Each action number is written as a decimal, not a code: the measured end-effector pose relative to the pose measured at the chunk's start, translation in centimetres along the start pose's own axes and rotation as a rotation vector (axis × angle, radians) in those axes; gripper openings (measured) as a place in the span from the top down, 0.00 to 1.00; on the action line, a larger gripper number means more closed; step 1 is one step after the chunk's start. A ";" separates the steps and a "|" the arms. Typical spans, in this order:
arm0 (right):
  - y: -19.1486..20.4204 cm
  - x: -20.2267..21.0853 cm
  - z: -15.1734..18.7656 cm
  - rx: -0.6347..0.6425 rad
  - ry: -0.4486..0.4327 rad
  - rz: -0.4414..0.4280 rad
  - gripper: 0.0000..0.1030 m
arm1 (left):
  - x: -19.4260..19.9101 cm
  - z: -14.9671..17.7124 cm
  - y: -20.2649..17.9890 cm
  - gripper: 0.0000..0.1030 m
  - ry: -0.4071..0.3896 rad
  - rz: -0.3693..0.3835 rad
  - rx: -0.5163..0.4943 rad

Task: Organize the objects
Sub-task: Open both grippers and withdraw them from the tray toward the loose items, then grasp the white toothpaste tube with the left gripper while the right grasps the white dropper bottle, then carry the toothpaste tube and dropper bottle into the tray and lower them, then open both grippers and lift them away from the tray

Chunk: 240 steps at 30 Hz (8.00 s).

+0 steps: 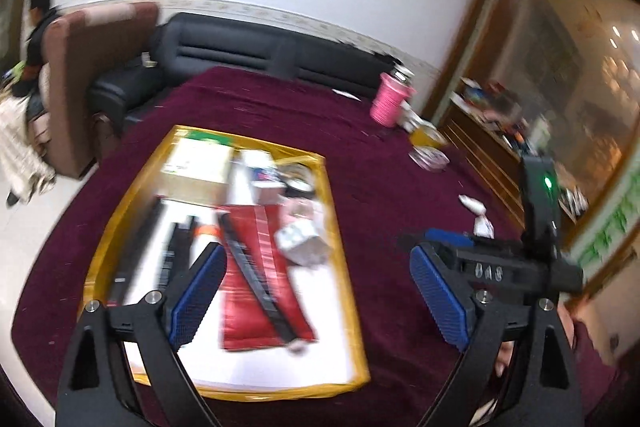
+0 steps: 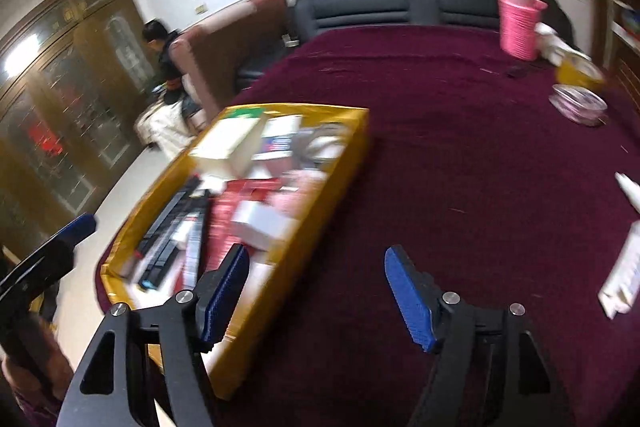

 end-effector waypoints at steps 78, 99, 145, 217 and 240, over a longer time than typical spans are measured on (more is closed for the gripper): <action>-32.2 -1.2 -3.8 -0.264 -0.089 0.312 0.58 | -23.6 2.6 -23.4 0.82 0.330 0.139 -0.423; -34.7 0.6 -1.6 -0.503 -0.118 0.147 0.73 | -13.8 1.4 -14.2 0.82 0.174 0.039 -0.235; 1.4 -2.0 -0.8 -0.207 0.095 -0.430 0.71 | -2.5 4.5 9.1 0.82 0.061 -0.251 0.161; 11.1 -5.5 2.3 0.126 0.152 -0.020 0.71 | -2.3 6.0 9.3 0.76 0.111 -0.294 0.109; 7.5 -1.0 1.3 -0.035 -0.024 -0.042 0.24 | 1.9 3.1 6.0 0.02 -0.142 -0.504 0.021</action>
Point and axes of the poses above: each gripper's, at about its wrist camera, not at the fingertips, and x roughly against the way its jaws point, y to its left, z to its underside, the point moved 3 cm from there along -x, roughly the way its jaws point, and after that the axes turned 4 degrees about z, right-handed, at the moved point
